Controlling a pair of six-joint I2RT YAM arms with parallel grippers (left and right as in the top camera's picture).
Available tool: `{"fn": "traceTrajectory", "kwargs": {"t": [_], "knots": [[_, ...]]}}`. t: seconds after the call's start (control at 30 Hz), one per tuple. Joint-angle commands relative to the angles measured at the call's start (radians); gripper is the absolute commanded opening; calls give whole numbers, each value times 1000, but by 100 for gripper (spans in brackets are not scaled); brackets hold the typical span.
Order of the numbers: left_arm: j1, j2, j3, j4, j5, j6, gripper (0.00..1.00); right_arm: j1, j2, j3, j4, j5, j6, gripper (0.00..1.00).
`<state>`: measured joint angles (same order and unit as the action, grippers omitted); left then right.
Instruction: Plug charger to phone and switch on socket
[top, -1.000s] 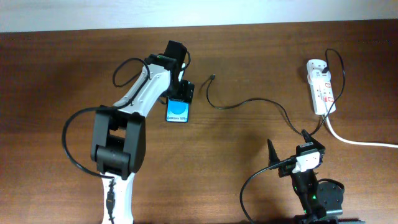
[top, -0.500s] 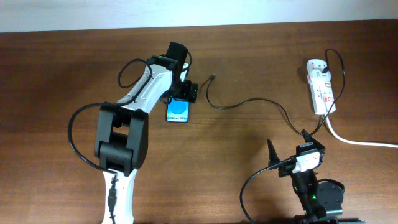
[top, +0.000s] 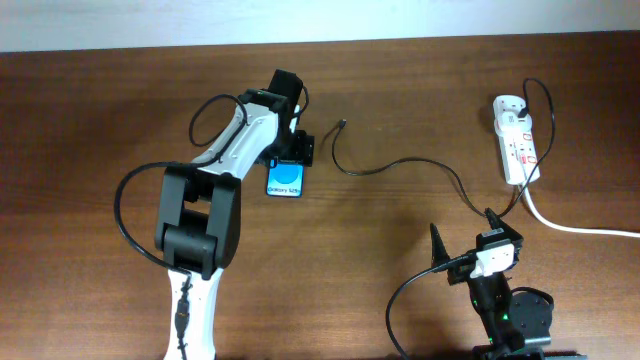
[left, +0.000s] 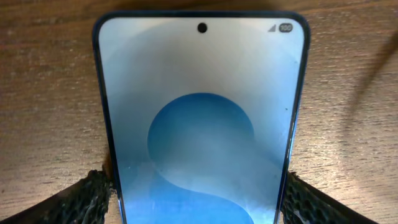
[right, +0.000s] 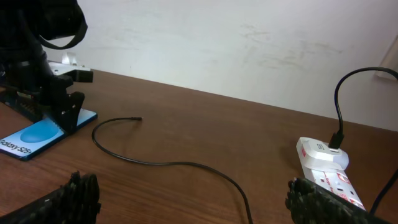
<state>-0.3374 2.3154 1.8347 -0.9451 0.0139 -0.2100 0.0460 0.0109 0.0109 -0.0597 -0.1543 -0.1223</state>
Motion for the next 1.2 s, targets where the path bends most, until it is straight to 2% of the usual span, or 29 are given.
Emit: {"fn": "traceTrajectory", "kwargs": {"t": [0.0,0.53,0.67,0.8,0.9,1.0,1.13,1.17], "knots": [[-3,43,0,-18,-26,-52,89,6,-7,-5,-5,2,10,98],[-48,43,0,-18,-116,-56,87,6,-7,-5,-5,2,10,98],[-48,43,0,-16,-116,-55,77,6,-7,-5,-5,2,10,98],[-45,42,8,-16,-117,-55,75,6,-7,-5,-5,2,10,99],[-33,39,82,-69,-116,-55,75,6,-7,-5,-5,2,10,99],[-32,39,212,-166,-117,-55,67,6,-7,-5,-5,2,10,98],[-32,39,259,-185,-117,-55,60,6,-7,-5,-5,2,10,98],[-30,39,264,-187,-121,-55,53,6,-7,-5,-5,2,10,99]]}}
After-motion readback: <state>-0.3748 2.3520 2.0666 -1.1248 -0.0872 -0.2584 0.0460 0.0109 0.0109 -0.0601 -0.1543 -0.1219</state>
